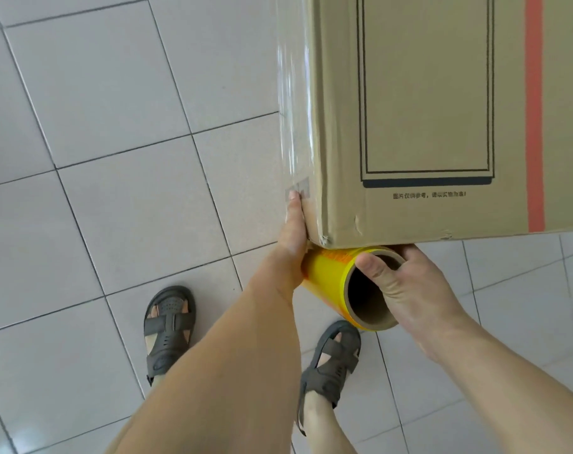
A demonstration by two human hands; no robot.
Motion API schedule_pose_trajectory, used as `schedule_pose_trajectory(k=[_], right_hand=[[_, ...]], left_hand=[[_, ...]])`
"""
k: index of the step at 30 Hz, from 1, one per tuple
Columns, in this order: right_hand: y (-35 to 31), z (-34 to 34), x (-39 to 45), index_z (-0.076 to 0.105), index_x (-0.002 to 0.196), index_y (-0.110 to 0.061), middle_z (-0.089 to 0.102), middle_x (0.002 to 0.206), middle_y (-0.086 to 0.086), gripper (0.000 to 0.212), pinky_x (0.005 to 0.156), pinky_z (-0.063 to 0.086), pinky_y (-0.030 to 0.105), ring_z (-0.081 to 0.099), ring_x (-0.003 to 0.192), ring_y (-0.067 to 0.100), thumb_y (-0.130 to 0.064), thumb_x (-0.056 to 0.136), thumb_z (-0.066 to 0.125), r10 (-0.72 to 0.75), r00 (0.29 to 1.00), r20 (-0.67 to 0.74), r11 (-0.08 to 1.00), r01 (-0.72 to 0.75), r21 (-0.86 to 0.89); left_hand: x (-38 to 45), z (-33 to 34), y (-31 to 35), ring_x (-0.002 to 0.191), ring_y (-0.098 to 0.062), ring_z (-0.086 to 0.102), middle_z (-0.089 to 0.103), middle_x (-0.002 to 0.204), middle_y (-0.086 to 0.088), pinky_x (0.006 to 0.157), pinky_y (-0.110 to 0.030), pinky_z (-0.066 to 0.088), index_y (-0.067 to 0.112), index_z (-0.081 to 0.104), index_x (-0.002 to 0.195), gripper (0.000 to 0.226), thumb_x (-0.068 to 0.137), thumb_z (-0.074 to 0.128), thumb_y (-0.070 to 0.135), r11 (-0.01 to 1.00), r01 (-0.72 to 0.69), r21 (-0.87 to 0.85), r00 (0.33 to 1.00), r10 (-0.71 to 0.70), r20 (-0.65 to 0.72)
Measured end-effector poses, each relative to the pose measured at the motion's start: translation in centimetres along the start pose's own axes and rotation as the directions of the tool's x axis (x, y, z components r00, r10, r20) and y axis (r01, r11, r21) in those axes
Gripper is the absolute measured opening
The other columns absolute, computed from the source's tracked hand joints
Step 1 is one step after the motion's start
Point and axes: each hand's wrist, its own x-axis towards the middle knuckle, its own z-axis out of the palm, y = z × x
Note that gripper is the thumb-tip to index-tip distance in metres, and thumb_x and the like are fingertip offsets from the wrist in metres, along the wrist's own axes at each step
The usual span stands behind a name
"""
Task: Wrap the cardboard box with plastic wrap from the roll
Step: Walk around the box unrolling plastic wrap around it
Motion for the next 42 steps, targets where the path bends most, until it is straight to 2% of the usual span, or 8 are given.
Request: schedule_pose_trajectory(k=[5,9,14,20,27,31,35,42], right_hand=[[-0.4,0.2,-1.0,0.058,0.114,-0.029,0.065,0.100,-0.020,0.070,0.069,0.039,0.011,0.056,0.092,-0.005,-0.067,0.056,0.068,0.019,1.000,-0.002,0.993,-0.019,0.118],[0.8,0.9,-3.3,0.057,0.122,-0.036,0.064,0.111,-0.017,0.063,0.076,0.041,0.011,0.059,0.103,0.003,-0.066,0.067,0.062,0.052,0.998,0.030,0.974,-0.058,0.220],[2.3,1.8,-5.4,0.055,0.118,-0.043,0.059,0.108,-0.026,0.048,0.076,0.039,0.008,0.057,0.102,-0.001,-0.062,0.074,0.064,0.062,0.993,0.096,0.951,-0.088,0.298],[3.7,-0.3,-5.2,0.062,0.112,-0.036,0.065,0.103,-0.019,0.032,0.070,0.041,0.012,0.058,0.094,-0.004,-0.056,0.086,0.061,0.113,0.988,0.106,0.886,-0.148,0.440],[2.9,-2.6,-3.1,0.060,0.118,-0.035,0.063,0.110,-0.014,0.048,0.074,0.045,0.020,0.059,0.101,0.006,-0.053,0.077,0.075,0.105,0.986,0.128,0.937,-0.142,0.320],[3.0,-3.3,-2.6,0.055,0.114,-0.037,0.060,0.108,-0.022,0.041,0.073,0.041,0.014,0.056,0.100,-0.004,-0.051,0.080,0.073,0.117,0.987,0.110,0.905,-0.151,0.398],[3.7,-3.6,-3.2,0.059,0.101,-0.044,0.059,0.106,-0.028,0.016,0.074,0.038,0.011,0.054,0.100,-0.006,-0.056,0.091,0.056,0.143,0.984,0.108,0.886,-0.176,0.430],[3.4,-5.9,-1.7,0.057,0.108,-0.036,0.059,0.098,-0.024,0.032,0.065,0.039,0.011,0.055,0.091,-0.006,-0.051,0.083,0.070,0.144,0.989,0.031,0.903,-0.144,0.406]], left_hand=[[-3.6,0.6,-3.0,0.132,-0.028,0.069,0.075,0.140,-0.001,0.118,-0.054,0.050,0.041,0.066,0.146,0.139,0.036,0.037,0.122,0.984,-0.180,0.000,0.978,0.179,-0.109],[-9.1,0.8,-2.1,0.133,-0.023,0.067,0.074,0.140,0.000,0.119,-0.048,0.048,0.033,0.063,0.148,0.130,0.052,0.038,0.117,0.969,-0.185,0.162,0.983,0.183,0.030],[-10.3,0.6,-2.9,0.146,-0.028,0.054,0.060,0.156,-0.002,0.128,-0.054,0.036,0.024,0.052,0.158,0.159,0.031,0.050,0.119,0.892,-0.057,0.449,0.998,0.061,0.005],[-10.8,2.5,-3.2,0.139,-0.035,0.061,0.068,0.148,-0.009,0.125,-0.057,0.039,0.021,0.062,0.149,0.154,0.032,0.047,0.120,0.897,0.072,0.437,0.997,-0.050,-0.062],[-11.6,5.3,-2.5,0.111,-0.032,0.080,0.083,0.117,-0.017,0.102,-0.047,0.063,0.012,0.074,0.130,0.101,0.088,0.035,0.096,0.911,0.060,0.408,0.998,-0.064,-0.003],[-10.4,6.0,-1.8,0.138,-0.023,0.063,0.069,0.148,-0.001,0.123,-0.042,0.043,0.024,0.062,0.151,0.104,0.078,0.053,0.099,0.877,-0.068,0.476,0.996,0.084,-0.011],[-10.0,5.9,-1.7,0.119,-0.032,0.077,0.083,0.121,-0.010,0.116,-0.055,0.055,0.019,0.076,0.131,0.117,0.060,0.051,0.109,0.901,-0.013,0.434,0.999,-0.007,0.044],[-10.0,8.3,-2.7,0.128,-0.031,0.071,0.078,0.134,-0.009,0.117,-0.057,0.051,0.027,0.075,0.133,0.133,0.042,0.042,0.119,0.888,0.001,0.461,1.000,-0.007,0.011]])
